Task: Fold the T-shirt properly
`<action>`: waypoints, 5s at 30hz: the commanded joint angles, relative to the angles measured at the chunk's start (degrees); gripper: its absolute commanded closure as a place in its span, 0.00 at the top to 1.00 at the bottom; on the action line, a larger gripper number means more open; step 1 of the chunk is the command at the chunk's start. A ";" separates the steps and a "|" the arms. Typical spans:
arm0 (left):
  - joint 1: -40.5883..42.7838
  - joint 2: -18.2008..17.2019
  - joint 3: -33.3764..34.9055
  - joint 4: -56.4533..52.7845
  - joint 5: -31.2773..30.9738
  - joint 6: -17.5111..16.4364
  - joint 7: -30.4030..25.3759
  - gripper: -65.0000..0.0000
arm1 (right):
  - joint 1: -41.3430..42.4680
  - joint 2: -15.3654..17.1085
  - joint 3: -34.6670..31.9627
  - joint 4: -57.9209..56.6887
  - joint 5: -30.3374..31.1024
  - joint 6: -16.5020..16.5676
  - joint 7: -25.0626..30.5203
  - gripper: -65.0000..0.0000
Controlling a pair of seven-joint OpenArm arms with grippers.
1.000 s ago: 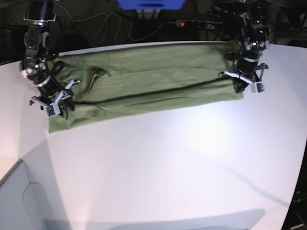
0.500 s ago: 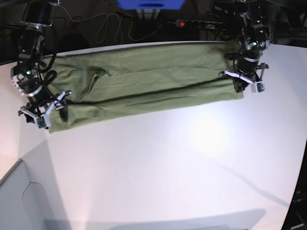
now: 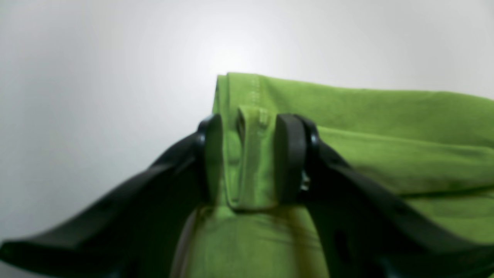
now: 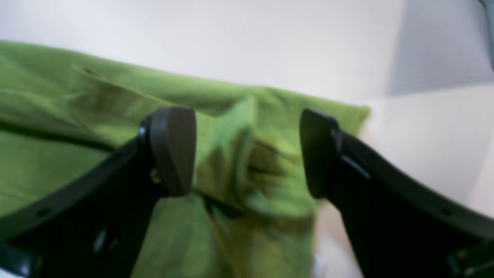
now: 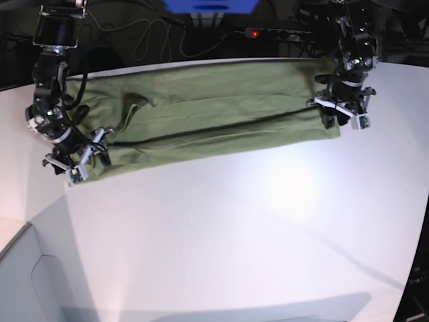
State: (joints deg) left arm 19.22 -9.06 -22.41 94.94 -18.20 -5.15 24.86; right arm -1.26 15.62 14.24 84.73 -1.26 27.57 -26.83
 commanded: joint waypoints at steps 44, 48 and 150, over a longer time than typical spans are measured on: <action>1.13 0.31 -0.40 7.97 -0.57 -0.17 -1.35 0.65 | -12.15 4.73 0.75 10.79 0.60 0.87 1.29 0.36; 1.39 0.58 -0.40 9.28 -0.49 -0.17 -1.35 0.66 | -13.20 5.61 0.75 11.23 0.69 0.87 1.29 0.38; -2.12 0.40 1.62 0.23 -0.49 -0.26 -1.26 0.39 | -18.57 3.24 3.91 13.60 0.69 0.87 8.94 0.55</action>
State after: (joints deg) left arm 17.26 -8.40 -20.47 94.17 -18.26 -5.17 24.88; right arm -20.03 18.09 17.74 97.67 -1.30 27.97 -19.25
